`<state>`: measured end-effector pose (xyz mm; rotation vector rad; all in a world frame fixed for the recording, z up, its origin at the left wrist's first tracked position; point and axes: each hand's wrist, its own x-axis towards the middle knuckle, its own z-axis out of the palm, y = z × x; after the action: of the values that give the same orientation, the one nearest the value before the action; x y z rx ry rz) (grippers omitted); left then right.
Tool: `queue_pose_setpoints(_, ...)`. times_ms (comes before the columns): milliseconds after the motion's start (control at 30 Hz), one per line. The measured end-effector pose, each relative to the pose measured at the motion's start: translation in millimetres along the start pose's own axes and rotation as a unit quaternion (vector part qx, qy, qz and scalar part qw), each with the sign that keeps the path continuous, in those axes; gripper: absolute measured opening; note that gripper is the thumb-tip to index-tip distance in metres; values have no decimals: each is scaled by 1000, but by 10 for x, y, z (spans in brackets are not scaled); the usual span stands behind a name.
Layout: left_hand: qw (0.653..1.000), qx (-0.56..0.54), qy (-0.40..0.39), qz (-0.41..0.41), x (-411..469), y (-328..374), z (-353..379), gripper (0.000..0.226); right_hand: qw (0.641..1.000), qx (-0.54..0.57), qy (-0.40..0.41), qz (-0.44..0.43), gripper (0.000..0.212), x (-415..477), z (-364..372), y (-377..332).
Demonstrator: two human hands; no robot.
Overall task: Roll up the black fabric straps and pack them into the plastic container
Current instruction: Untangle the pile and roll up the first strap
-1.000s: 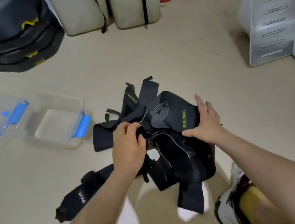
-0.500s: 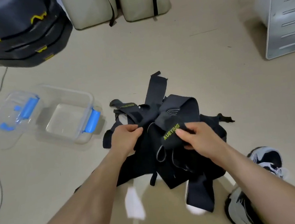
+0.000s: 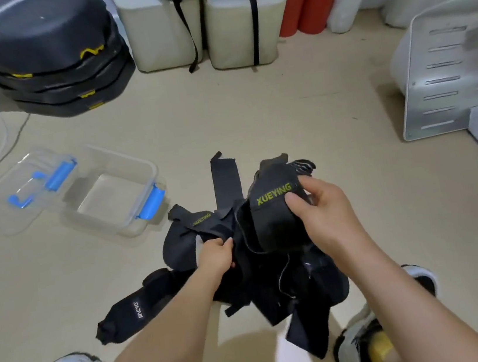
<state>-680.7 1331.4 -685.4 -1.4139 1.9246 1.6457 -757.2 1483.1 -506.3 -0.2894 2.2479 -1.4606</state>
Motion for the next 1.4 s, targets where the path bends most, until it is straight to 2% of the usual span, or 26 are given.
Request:
queue_pose_setpoints(67,998,54,16,24,39,10,-66,38,983,147,-33,108,44,-3,11,7)
queue_pose_setpoints(133,993,105,24,56,-33,142,-256,39,963,203,-52,171,49,36,-16,10)
queue_pose_setpoints(200,983,145,49,104,-228,420,-521,36,962,202,-52,176,54,63,-34,-70)
queue_pose_setpoints(300,956,184,80,215,-614,946,-890,34,978,167,-59,113,53,27,-68,-411)
queue_pose_setpoints(367,918,239,98,300,-950,1298,-1102,26,987,137,-64,58,45,-10,-118,-736)
queue_pose_setpoints(434,856,311,132,391,-1327,1604,-1269,20,993,98,-69,22,36,-68,-209,-1100)
queue_pose_setpoints(500,793,337,175,477,-1741,1841,-1386,23,997,17,-71,-3,16,-153,-322,-1458)
queue_pose_setpoints(534,768,329,188,516,-1951,1923,-1425,24,996,-29,-79,-22,20,-197,-374,-1615)
queue_pose_setpoints(567,758,310,195,539,-2140,1978,-1458,21,992,-67,-94,-53,32,-240,-420,-1740)
queue_pose_setpoints(600,765,271,191,553,-2302,2011,-1480,22,985,-98,-114,-90,39,-302,-450,-1828)
queue_pose_setpoints(667,816,149,158,536,-2557,2002,-1500,37,966,-158,-147,-141,43,-438,-461,-1932)
queue_pose_setpoints(734,860,12,106,499,-2663,1932,-1479,27,966,-148,-166,-133,37,-495,-433,-1920)
queue_pose_setpoints(801,876,-83,82,467,-2718,1879,-1437,22,972,-112,-181,-94,36,-521,-380,-1890)
queue_pose_setpoints(967,882,-218,35,417,-2751,1835,-1431,28,977,-78,-190,-50,36,-494,-265,-1849)
queue_pose_setpoints(1067,874,-272,28,401,-2743,1847,-1448,27,972,-107,-211,3,48,-488,-211,-1869)
queue_pose_setpoints(1201,855,-296,29,424,-2766,1901,-1464,28,966,-88,-240,27,63,-474,-205,-1920)
queue_pose_setpoints(1401,857,-308,53,410,-2726,1892,-1416,29,966,-150,-213,0,57,-455,-152,-1922)
